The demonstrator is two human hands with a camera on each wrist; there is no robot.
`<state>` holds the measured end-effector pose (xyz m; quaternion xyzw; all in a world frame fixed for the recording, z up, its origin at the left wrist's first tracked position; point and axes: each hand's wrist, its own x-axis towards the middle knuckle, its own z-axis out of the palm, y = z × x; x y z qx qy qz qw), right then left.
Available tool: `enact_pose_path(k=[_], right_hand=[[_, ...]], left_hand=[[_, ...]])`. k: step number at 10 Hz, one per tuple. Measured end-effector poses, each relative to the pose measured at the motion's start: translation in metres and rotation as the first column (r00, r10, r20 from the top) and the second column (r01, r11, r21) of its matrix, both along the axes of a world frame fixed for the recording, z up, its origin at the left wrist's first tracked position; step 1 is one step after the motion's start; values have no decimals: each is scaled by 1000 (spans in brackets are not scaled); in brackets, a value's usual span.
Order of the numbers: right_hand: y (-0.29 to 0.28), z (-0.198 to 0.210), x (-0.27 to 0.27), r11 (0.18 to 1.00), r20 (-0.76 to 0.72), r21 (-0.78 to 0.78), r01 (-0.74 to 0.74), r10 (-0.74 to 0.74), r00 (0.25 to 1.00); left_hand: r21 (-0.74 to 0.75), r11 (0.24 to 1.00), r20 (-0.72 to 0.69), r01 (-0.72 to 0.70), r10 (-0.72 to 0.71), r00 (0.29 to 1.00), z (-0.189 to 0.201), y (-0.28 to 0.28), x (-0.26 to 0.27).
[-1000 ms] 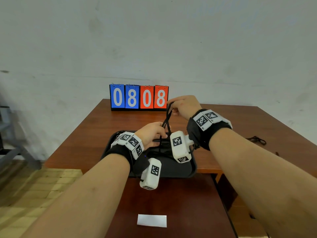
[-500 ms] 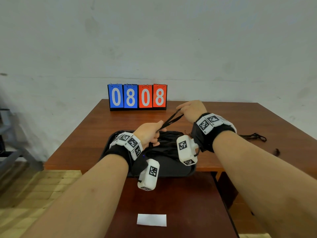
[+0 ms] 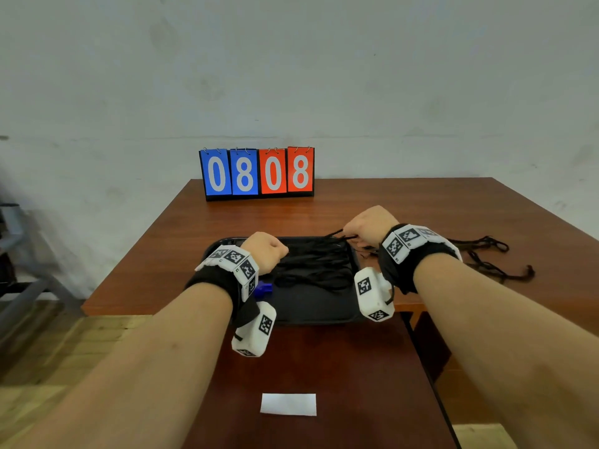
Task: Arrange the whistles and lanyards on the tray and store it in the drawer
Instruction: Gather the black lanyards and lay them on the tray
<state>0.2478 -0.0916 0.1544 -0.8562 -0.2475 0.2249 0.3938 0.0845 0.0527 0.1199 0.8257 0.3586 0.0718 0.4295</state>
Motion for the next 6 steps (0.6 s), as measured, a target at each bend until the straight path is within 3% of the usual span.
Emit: enact_pose_path(k=[2, 3, 5, 6], right_hand=[[-2, -27, 1, 965, 3, -239, -103, 107, 994], [-2, -35, -5, 889, -21, -425, -172, 180, 983], [-12, -46, -5, 827, -85, -504, -250, 240, 967], [-12, -52, -3, 796, -90, -530, -294, 291, 952]], left_hand=[[87, 991, -241, 106, -82, 967, -7, -6, 4], [142, 964, -408, 224, -149, 901, -16, -10, 9], [237, 909, -575, 343, -154, 803, -32, -10, 26], [279, 861, -685, 426, -132, 716, -39, -7, 38]])
